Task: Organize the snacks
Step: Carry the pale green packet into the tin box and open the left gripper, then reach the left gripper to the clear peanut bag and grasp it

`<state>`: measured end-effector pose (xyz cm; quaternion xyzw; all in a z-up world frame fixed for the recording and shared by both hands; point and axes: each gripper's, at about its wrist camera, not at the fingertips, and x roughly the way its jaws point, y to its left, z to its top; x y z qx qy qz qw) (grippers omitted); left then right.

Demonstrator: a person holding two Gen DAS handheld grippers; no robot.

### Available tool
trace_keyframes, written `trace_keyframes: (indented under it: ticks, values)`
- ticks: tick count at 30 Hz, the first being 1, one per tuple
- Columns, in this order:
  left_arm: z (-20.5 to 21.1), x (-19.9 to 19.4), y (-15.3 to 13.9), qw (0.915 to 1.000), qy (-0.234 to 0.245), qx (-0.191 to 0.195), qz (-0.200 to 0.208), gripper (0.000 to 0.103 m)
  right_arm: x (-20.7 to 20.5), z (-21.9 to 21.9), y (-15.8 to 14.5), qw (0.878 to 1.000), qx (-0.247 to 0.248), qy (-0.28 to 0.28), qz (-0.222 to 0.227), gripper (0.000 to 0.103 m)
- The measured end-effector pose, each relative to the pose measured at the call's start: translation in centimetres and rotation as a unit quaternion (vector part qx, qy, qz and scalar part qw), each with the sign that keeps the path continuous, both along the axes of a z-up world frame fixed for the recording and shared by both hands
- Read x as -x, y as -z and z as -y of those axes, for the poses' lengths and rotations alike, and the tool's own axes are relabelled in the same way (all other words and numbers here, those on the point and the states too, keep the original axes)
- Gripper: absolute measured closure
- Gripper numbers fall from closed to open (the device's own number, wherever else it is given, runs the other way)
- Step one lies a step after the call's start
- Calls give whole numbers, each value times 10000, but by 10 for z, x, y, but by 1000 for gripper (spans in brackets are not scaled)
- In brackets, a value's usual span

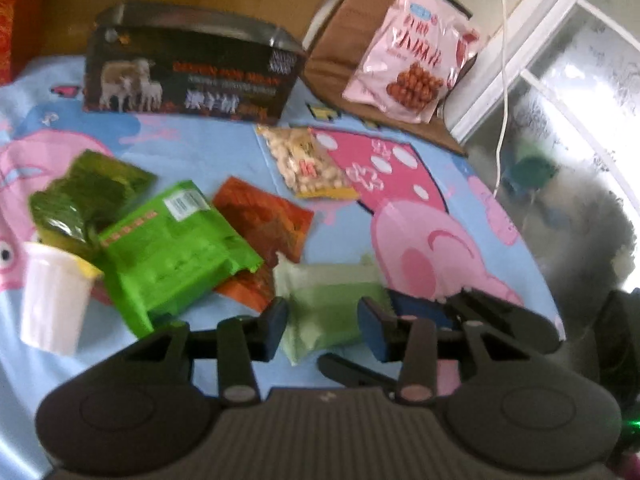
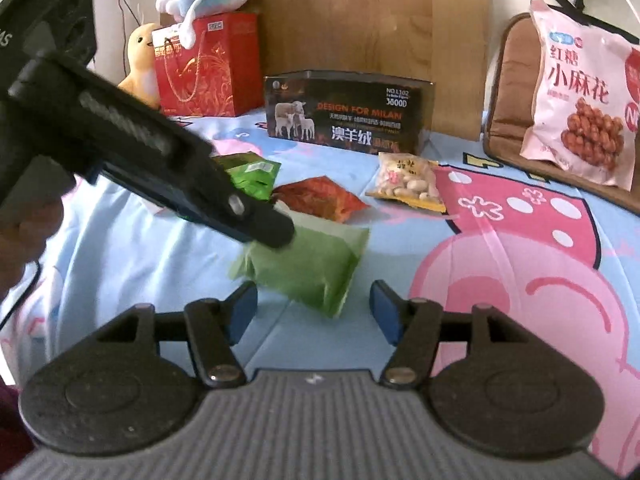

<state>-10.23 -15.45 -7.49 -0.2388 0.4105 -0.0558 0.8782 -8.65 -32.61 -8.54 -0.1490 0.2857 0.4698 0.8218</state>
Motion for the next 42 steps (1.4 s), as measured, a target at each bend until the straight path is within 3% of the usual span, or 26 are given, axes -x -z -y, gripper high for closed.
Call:
trace_keyframes:
  ticks: [5, 9, 15, 19, 22, 23, 25, 27, 33, 38, 42]
  values:
    - [-1, 8, -19, 9995, 14, -164, 255, 68, 4, 3, -14, 9998, -177, 77, 99, 52]
    - [-22, -1, -47, 9978, -113, -69, 642, 68, -4, -1, -39, 9978, -543, 65, 373, 53]
    - [-67, -43, -87, 9914, -657, -268, 1099, 68, -46, -52, -68, 9926, -823, 12, 888, 54]
    - [-103, -80, -97, 9862, -1102, -385, 1179, 68, -91, -95, -79, 9923, -1022, 28, 699, 54]
    - [-132, -101, -90, 9811, -1538, -469, 1076, 64, -125, -130, -75, 9941, -1038, 46, 304, 50]
    - [-141, -105, -85, 9792, -1715, -504, 962, 64, -130, -140, -73, 9948, -994, 23, 211, 39]
    - [-155, -100, -79, 9768, -1928, -289, 884, 64, -138, -150, -67, 9953, -923, 151, 244, 35]
    - [-165, -83, -75, 9751, -1961, -62, 1029, 64, -143, -139, -68, 9933, -1083, 332, 212, 35]
    - [-161, -34, -61, 9740, -2001, -27, 1058, 64, -144, -61, -61, 9811, -1702, 853, -337, 36]
    - [-132, -31, -48, 9844, -1517, 78, 888, 64, -134, -21, -35, 9807, -1273, 1342, -637, 36]
    - [-104, -40, -33, 9893, -1301, 229, 612, 64, -119, -34, -8, 9875, -632, 1098, -933, 35]
